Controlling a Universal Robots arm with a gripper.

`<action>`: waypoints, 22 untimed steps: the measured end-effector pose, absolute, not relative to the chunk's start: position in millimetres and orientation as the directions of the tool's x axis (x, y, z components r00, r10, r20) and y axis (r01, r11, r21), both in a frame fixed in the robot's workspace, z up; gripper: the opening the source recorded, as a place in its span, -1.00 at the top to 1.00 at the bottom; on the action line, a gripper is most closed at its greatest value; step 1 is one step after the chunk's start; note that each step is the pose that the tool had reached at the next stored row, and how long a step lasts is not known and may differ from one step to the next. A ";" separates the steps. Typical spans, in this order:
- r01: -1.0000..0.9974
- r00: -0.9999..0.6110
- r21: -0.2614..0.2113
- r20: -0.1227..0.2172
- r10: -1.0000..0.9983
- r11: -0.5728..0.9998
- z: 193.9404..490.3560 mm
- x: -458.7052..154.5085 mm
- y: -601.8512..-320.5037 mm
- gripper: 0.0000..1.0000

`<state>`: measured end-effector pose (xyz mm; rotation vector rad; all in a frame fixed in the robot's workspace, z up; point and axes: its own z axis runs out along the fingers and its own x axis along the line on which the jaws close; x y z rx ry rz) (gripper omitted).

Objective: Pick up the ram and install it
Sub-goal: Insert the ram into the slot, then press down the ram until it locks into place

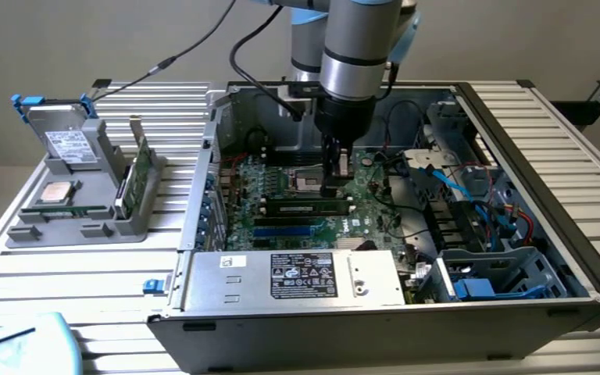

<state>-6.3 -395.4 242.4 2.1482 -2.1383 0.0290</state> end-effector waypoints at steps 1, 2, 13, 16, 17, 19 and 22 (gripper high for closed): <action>-0.998 0.007 0.065 0.092 -0.996 -0.001 241.2 -6.4 -395.3 0.80; -0.998 0.007 0.065 0.092 -0.996 -0.001 239.4 -6.4 -395.3 0.80; -0.998 0.007 0.065 0.092 -0.996 -0.001 225.8 -6.4 -394.6 0.80; -0.998 0.007 0.065 0.092 -0.996 -0.001 225.6 -6.4 -394.5 0.80; -0.998 0.007 0.064 0.090 -0.996 -0.001 227.6 -6.3 -394.3 0.80; -0.998 0.007 0.065 0.092 -0.996 -0.001 237.0 -6.4 -394.5 0.80; -0.998 0.007 0.065 0.092 -0.996 -0.001 245.0 -7.1 -394.5 0.80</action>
